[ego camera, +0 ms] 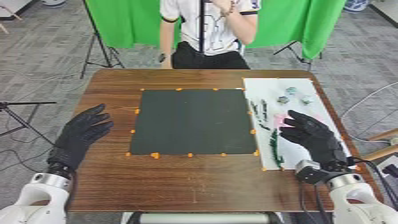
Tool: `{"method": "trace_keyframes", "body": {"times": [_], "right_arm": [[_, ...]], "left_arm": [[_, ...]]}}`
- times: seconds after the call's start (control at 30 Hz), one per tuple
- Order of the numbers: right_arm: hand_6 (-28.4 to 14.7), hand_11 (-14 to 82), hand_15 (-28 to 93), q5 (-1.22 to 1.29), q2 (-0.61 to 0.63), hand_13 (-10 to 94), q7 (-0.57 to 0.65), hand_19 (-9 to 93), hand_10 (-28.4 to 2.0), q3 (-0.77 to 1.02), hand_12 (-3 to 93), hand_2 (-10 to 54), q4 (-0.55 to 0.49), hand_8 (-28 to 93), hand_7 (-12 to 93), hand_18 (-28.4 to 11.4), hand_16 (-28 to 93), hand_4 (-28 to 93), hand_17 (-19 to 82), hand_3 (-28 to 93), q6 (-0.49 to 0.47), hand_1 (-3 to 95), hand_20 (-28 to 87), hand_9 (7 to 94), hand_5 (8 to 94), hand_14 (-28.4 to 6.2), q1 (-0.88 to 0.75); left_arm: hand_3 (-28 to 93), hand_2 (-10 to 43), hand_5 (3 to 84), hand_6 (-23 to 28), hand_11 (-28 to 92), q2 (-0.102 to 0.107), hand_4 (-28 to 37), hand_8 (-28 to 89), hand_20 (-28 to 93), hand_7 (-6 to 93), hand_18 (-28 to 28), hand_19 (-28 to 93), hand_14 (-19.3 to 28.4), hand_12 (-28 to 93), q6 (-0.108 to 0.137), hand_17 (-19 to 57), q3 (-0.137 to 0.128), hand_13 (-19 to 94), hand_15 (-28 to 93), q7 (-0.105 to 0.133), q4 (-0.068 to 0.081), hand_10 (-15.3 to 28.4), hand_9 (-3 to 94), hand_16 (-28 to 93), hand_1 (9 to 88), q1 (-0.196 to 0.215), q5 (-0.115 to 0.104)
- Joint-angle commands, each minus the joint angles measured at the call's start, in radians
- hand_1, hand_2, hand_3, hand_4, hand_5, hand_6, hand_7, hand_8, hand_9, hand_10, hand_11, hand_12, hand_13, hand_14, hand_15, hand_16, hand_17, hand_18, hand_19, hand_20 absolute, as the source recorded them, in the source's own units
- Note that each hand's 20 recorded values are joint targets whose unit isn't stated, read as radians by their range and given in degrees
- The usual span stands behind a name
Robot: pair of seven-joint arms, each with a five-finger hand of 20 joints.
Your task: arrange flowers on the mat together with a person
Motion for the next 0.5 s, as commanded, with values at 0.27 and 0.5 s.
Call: {"method": "trace_keyframes", "body": {"times": [0.27, 0.5], "right_arm": [[-4.3, 13.6, 32, 0.011, -0.002, 41, -0.006, 45, -13.7, -0.005, 19.8, 1.2, -0.001, -11, 19, -20.5, 19, -26, 12, 87, 0.006, 20.8, 23, 44.2, 42.8, -12.0, -0.010], [-4.4, 13.4, 32, 0.014, 0.016, 41, -0.010, 45, -13.6, -0.010, 19.7, 1.3, -0.003, -11, 19, -20.5, 19, -26, 12, 87, 0.011, 20.6, 23, 44.3, 42.9, -12.0, -0.017]], "left_arm": [[69, -4.9, 32.0, 2.6, 28, -0.009, -23.8, -12, 8, 24.6, 20.4, 51, 13.8, 17, -0.007, -5.6, 0.022, 27, 39, 0.011, 0.014, 11.3, 28.6, -2, 27.3, -0.003, -0.007], [69, -4.7, 32.0, 2.6, 28, -0.008, -24.0, -12, 9, 24.5, 20.4, 51, 13.7, 17, -0.013, -5.7, 0.030, 27, 39, 0.004, 0.017, 11.3, 28.7, -2, 27.4, -0.013, -0.001]]}}
